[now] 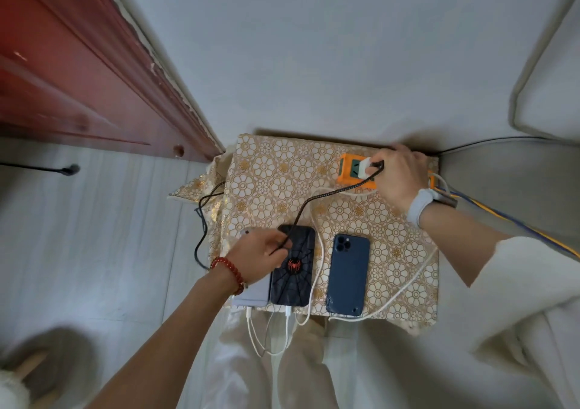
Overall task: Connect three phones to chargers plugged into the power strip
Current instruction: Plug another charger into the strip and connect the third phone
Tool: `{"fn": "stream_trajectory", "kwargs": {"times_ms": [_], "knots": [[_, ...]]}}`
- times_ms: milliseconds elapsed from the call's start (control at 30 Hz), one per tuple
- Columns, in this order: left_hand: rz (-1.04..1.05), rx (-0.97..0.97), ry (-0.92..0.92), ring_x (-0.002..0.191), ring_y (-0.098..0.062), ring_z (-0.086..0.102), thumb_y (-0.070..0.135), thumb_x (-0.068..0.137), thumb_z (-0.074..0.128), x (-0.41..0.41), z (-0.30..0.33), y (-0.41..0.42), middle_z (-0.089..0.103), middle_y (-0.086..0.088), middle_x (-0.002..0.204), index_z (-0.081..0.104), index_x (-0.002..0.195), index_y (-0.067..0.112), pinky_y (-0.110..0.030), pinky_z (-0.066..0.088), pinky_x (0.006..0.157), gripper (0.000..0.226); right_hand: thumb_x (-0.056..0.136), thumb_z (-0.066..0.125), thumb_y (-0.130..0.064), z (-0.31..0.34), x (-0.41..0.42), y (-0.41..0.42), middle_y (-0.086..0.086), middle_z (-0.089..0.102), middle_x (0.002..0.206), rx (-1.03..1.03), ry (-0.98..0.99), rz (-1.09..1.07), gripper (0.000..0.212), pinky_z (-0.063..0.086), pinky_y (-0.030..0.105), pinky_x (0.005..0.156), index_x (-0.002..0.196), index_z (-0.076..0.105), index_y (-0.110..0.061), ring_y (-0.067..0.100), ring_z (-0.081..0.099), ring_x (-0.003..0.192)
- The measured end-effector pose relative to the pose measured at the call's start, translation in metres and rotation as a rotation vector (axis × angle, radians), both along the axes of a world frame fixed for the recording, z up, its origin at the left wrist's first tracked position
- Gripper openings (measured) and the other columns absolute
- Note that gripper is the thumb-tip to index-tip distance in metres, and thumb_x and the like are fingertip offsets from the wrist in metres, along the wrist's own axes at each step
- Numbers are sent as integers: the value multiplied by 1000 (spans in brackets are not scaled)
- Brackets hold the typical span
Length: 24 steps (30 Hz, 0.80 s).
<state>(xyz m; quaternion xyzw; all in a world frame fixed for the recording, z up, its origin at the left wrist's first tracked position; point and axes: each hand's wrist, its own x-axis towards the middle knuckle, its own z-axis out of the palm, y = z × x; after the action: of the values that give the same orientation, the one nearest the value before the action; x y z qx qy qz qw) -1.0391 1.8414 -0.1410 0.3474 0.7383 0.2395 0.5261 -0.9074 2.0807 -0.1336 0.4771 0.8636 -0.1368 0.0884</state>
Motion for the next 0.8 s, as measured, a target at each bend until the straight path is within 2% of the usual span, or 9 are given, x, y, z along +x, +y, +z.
{"fn": "stream_trajectory", "kwargs": {"times_ms": [133,200,267,333,433,567,667,733,800], "knots": [[-190,-91,318,89,-19,57,22,87,52,-3,-9,-48,68,-1,92,62,95,19,-36,44,91,14,89,45,-1,16,13,-32,17,29,150,-92,249,-85,48,14,52,115,136,36,-3,27,18,142],[-186,-195,436,87,-20,55,22,91,44,-9,-10,-68,64,-2,90,59,91,18,-41,38,98,16,87,43,7,30,28,-65,24,35,144,29,546,-160,48,22,37,115,134,36,6,29,29,136],[-73,-240,438,85,-25,58,21,93,41,-15,-6,-80,65,-7,87,59,88,12,-37,44,86,21,83,43,14,38,42,-103,29,46,130,63,673,-236,43,32,26,109,126,41,12,31,41,126],[197,-207,261,73,-22,61,21,92,45,-20,8,-85,66,-6,76,60,79,12,-30,47,66,22,83,43,16,40,45,-145,26,50,123,-198,660,-248,41,38,16,102,124,43,9,34,49,119],[654,-85,-263,57,-19,66,14,90,51,-24,43,-80,64,-3,61,61,69,12,-31,57,55,23,90,41,4,43,30,-203,6,45,139,-745,480,-149,48,32,20,107,136,38,-11,10,48,119],[771,64,-519,60,-17,69,14,91,50,-24,79,-75,63,3,55,64,73,10,-29,57,54,23,88,40,3,52,-9,-250,-4,25,151,-1105,403,90,58,17,21,112,140,30,-20,3,32,131],[896,145,-660,58,-15,68,12,93,45,-31,94,-72,62,3,52,62,78,6,-25,58,54,24,88,47,-5,65,-21,-266,-4,47,135,-1239,344,217,32,40,16,85,115,56,-18,-21,52,90],[919,169,-682,60,-15,69,13,93,44,-35,100,-73,62,2,52,62,79,4,-23,58,56,24,88,51,-10,72,-22,-269,3,62,120,-1299,353,194,22,38,12,77,85,61,-29,-15,56,85],[895,188,-723,71,-19,71,17,94,44,-36,102,-77,66,-1,60,65,81,5,-27,59,64,27,87,53,-10,76,-17,-265,10,70,109,-1297,363,178,19,41,12,73,75,57,-24,-4,61,85]]}}
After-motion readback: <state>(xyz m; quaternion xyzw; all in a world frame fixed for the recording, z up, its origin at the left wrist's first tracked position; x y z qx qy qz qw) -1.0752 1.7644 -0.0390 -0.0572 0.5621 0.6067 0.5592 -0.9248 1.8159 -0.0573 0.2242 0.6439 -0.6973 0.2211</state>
